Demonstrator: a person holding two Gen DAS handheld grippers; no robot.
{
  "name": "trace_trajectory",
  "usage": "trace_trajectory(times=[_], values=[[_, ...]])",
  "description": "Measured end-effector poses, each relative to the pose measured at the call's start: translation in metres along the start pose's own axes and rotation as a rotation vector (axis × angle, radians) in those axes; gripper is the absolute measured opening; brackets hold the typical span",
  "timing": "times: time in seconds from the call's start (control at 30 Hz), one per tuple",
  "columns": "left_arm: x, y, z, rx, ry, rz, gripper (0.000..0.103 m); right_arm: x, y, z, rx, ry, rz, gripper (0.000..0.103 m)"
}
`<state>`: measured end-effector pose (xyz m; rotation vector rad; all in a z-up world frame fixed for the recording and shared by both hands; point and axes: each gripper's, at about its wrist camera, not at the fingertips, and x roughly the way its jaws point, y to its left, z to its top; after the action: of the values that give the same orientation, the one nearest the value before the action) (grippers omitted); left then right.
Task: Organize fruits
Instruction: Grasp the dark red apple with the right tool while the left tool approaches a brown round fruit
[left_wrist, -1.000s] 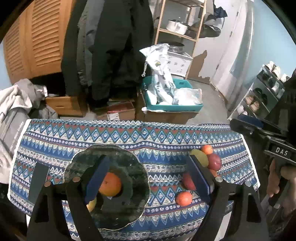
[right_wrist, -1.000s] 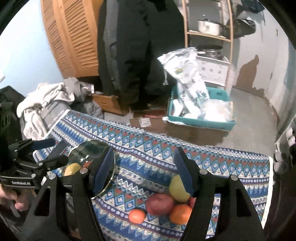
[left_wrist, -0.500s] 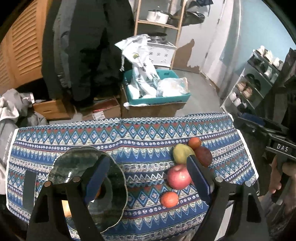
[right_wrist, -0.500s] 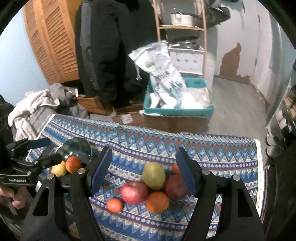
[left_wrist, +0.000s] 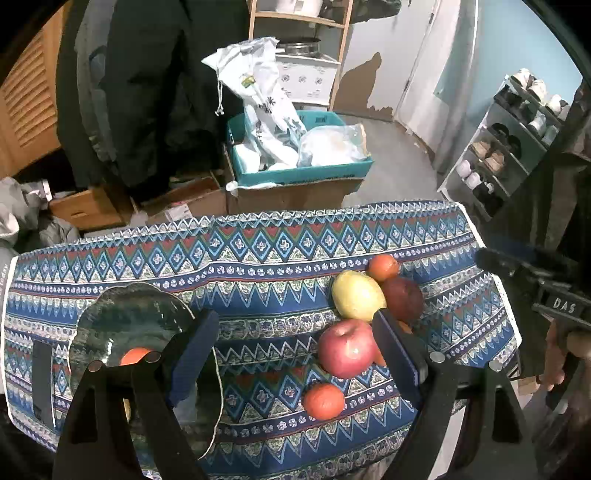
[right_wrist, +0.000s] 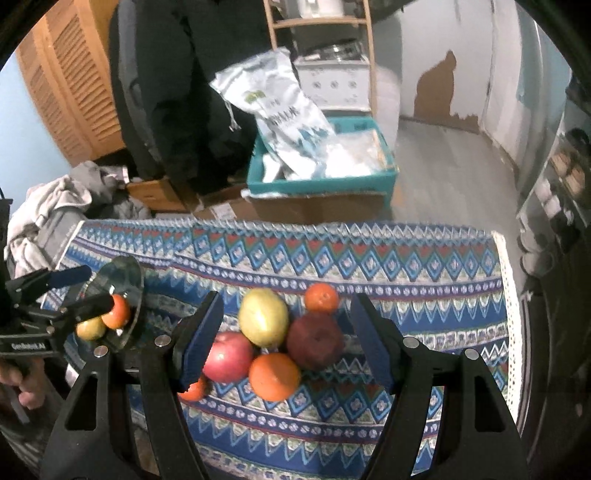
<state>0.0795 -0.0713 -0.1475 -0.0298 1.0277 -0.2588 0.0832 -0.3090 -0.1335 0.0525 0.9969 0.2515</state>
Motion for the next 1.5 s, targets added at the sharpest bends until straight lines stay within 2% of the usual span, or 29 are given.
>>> trace_trajectory(times=[0.23, 0.67, 1.1, 1.37, 1.5], values=[[0.025, -0.003, 0.002, 0.002, 0.031, 0.019, 0.087, 0.043, -0.02, -0.016, 0.017, 0.117, -0.025, 0.072], [0.074, -0.007, 0.001, 0.016, 0.111, 0.04, 0.087, 0.116, -0.028, -0.04, -0.002, 0.307, 0.011, 0.072], [0.101, -0.001, 0.003, 0.011, 0.156, 0.041, 0.087, 0.16, -0.028, -0.043, -0.014, 0.39, 0.04, 0.072], [0.107, 0.0, 0.001, 0.005, 0.172, 0.036, 0.087, 0.18, -0.03, -0.044, 0.024, 0.412, 0.071, 0.072], [0.104, 0.0, -0.003, 0.019, 0.173, 0.043, 0.087, 0.178, -0.028, -0.044, 0.019, 0.4, 0.045, 0.072]])
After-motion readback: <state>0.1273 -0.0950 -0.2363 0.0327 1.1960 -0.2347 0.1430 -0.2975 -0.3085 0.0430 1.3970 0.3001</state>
